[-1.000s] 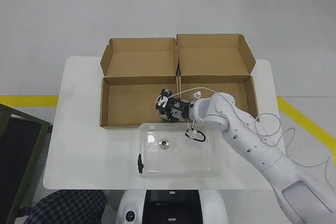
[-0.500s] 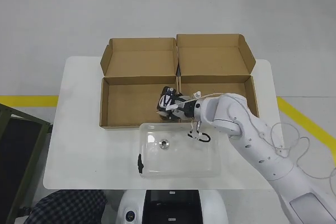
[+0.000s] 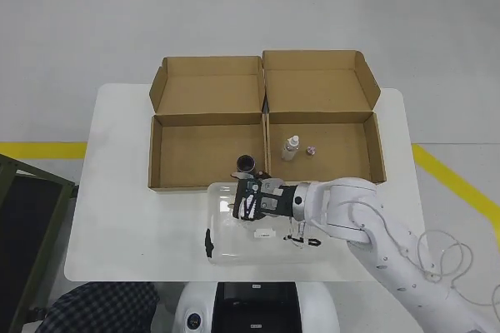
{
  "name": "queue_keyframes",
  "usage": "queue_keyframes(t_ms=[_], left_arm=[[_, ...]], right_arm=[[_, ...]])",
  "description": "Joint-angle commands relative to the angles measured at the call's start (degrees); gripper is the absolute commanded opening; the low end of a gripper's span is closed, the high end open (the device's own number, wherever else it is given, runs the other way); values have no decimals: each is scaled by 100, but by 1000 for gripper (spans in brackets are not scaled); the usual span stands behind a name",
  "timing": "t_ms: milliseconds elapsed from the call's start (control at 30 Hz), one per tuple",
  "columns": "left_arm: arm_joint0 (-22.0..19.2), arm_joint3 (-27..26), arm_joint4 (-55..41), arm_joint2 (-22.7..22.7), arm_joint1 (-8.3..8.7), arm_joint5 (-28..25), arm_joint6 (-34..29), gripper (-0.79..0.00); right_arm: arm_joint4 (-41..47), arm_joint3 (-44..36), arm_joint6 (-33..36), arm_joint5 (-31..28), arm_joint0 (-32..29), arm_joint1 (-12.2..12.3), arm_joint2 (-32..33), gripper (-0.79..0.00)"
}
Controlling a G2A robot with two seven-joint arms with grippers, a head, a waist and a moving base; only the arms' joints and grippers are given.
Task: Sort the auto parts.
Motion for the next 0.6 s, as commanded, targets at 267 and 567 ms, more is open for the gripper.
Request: queue_keyframes(t_ms=[267,567], left_arm=[[0,0,0,0,0,0,0,0],[0,0,0,0,0,0,0,0]], right_arm=[[-869,130,-347,-143,-324,11,-364,-351],[-953,727,-556,-97,-203,-54,-539,-369]])
